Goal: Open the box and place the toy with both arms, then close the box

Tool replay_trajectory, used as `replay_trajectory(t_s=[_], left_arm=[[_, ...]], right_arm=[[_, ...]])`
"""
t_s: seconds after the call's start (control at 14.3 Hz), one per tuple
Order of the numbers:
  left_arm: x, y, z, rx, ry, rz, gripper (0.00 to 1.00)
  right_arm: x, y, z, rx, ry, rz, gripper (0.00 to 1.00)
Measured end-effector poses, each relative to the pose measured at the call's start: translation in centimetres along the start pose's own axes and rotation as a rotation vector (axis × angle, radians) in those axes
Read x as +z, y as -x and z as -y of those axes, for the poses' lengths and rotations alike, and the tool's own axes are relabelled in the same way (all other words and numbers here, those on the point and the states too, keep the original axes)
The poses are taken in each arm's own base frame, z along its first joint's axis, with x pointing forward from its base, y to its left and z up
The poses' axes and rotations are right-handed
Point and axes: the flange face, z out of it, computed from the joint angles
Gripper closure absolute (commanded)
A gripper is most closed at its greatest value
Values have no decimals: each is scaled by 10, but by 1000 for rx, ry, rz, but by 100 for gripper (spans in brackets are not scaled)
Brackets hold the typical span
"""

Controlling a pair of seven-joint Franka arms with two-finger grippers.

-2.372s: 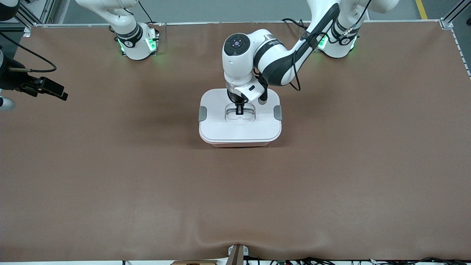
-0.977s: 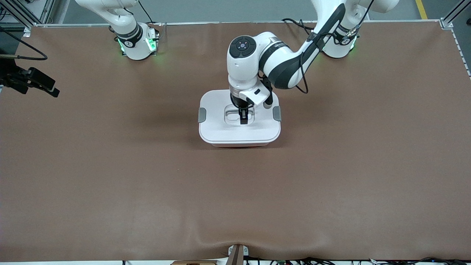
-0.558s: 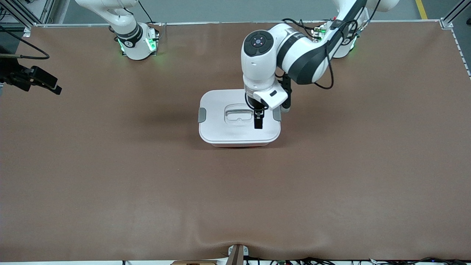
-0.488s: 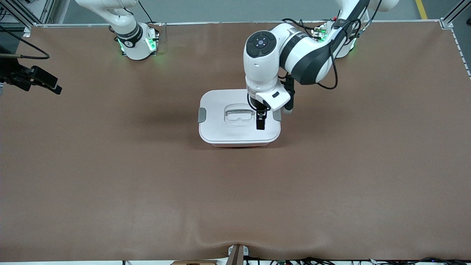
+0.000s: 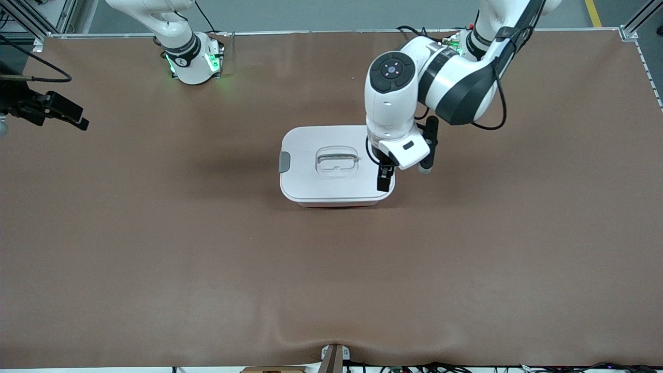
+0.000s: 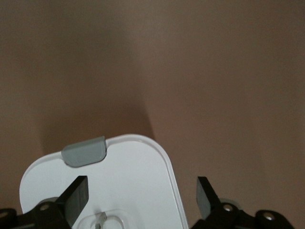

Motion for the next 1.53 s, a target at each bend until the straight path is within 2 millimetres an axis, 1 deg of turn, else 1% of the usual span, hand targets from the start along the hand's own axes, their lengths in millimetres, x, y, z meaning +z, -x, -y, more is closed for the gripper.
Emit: replay_trajectory(t_s=[0.21, 0.35, 0.63, 0.7, 0.77, 0.91, 1.05, 1.26, 1.53], left_arm=[[-4, -32, -6, 67, -22, -13, 0], [-7, -49, -10, 95, -21, -14, 0], [-14, -71, -11, 177, -28, -19, 0], [-16, -81, -13, 197, -27, -20, 0], [-19, -95, -15, 219, -28, -21, 0], [-22, -129, -18, 271, -38, -23, 0], [-22, -159, -21, 322, -51, -23, 0], [-22, -191, -23, 395, -53, -20, 0], [-30, -233, -26, 503, -42, -19, 0]], right_arm=[[0, 0, 0, -38, 1, 2, 0], [0, 0, 0, -63, 1, 2, 0], [0, 0, -1, -71, 1, 2, 0], [0, 0, -1, -73, 1, 2, 0], [0, 0, -1, -74, 1, 2, 0], [0, 0, -1, -76, 0, -3, 0], [-1, -2, 0, -78, -1, -14, 0], [-1, -2, 0, -79, -1, -18, 0], [-1, -2, 0, -79, -1, -18, 0]])
